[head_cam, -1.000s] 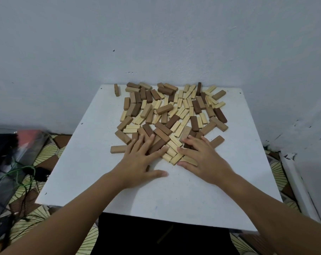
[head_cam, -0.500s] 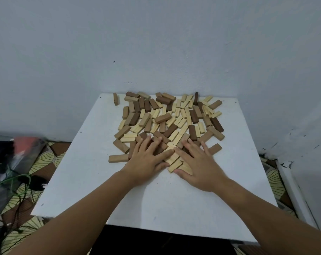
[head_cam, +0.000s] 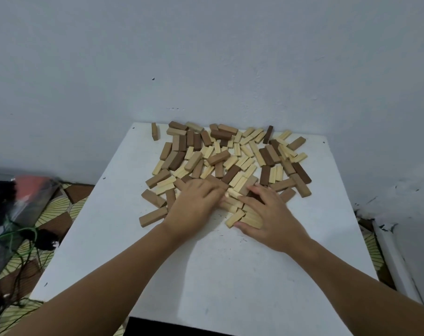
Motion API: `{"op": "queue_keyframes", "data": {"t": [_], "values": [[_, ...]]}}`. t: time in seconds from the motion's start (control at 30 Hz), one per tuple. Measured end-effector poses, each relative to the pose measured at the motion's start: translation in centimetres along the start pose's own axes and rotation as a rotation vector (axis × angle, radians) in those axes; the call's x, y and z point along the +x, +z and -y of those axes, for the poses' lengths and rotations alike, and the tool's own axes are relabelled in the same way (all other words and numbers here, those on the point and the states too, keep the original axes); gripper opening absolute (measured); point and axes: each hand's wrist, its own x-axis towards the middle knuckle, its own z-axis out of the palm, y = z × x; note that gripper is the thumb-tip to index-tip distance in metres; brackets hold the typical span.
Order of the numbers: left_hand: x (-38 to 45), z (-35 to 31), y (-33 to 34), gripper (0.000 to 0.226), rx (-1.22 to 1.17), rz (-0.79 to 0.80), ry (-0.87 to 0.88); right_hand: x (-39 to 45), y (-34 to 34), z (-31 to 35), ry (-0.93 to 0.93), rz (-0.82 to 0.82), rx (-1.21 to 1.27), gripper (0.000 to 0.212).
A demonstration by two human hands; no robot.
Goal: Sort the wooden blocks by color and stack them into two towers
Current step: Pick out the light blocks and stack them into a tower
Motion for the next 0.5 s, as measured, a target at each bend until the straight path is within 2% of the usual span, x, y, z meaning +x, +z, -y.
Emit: {"op": "queue_keyframes", "data": {"t": [0.1,0.2,0.3,0.43,0.5], "values": [[3.5,2.2,-0.3,0.039,-0.035,-0.023,-0.299,0.0,-0.1,0.0,0.031,0.036,0.025,0.068],[7.2,4.7,-0.1,0.06,-0.046,0.234,-0.542,0.2,-0.4,0.0,0.068,0.095,0.015,0.073],[7.8,4.9,0.2,0.062,-0.049,0.463,-0.546,0.3,-0.5,0.0,0.09,0.137,-0.016,0.074],[2.3,2.2,-3.2,0.081,-0.114,0.421,-0.447,0.5,-0.5,-0.1,0.093,0.163,-0.041,0.074],[-1.2,1.1,-5.0,0.09,-0.093,0.491,-0.473,0.8,-0.6,-0.2,0.091,0.191,-0.069,0.074]]}}
